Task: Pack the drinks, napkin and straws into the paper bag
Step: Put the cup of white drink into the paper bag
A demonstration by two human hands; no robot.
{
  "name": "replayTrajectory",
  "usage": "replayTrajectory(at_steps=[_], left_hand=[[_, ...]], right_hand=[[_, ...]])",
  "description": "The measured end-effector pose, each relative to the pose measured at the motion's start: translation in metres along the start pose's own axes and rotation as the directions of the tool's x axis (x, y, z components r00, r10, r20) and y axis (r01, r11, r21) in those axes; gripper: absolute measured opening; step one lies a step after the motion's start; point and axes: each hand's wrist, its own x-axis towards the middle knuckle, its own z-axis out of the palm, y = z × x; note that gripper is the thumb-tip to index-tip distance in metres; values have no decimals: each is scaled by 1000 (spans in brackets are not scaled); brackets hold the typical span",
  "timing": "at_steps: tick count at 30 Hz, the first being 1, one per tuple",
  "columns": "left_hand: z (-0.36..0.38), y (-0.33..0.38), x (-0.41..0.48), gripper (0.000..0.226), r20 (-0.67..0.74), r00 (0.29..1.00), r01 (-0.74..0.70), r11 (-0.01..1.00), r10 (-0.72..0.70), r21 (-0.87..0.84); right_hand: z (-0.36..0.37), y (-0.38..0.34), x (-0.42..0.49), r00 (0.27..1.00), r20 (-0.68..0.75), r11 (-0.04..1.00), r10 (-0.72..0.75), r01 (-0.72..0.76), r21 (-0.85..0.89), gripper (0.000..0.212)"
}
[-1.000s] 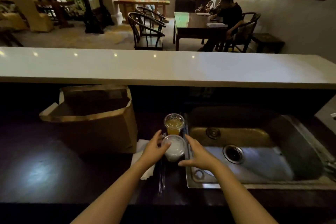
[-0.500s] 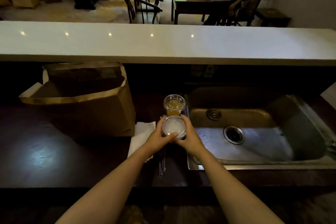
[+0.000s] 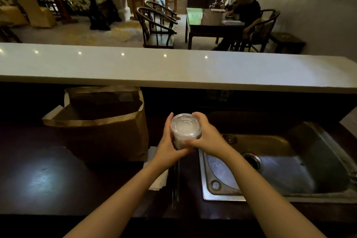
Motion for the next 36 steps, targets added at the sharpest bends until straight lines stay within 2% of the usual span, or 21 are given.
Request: replayTrajectory(at_steps=[3,6,10,13,19,23,28,32,34,36], left_hand=[[-5,34,5,105,-164,983,-87,996,83,-16],[-19,59,10,106,-203,973,-114,993,108,-19],[-42,88,18,110,-218,963,-152,988,157,39],[-63,106,20,110,-243,956,-151,986,164,70],[-99,130,13,106,-264,949,-138,981,169,134],[-126,134,6,111,-272,946,-118,971,174,210],[-158,134,2,93,-246,958,-92,972,146,218],[-194,131,4,98,-191,978,-15,945,81,326],[-221,128,4,84,-122,991,8,907,48,421],[-248,120,3,65,-146,984,-1,826,101,563]], right_hand=[[-13,-38,8,999,19,998,-32,33,-61,91],[-30,-76,15,994,48,974,-94,101,-202,93],[-53,-125,30,950,261,884,-173,267,-384,102],[-64,-159,45,904,375,796,-204,376,-474,95],[-70,-214,70,792,565,681,-229,546,-489,85],[-61,-235,83,709,673,665,-210,608,-433,89],[-38,-248,103,676,704,638,-219,645,-421,93],[-14,-252,124,667,693,593,-275,684,-424,94],[-2,-252,136,660,693,559,-291,705,-437,93],[9,-251,147,642,705,527,-301,728,-439,92]])
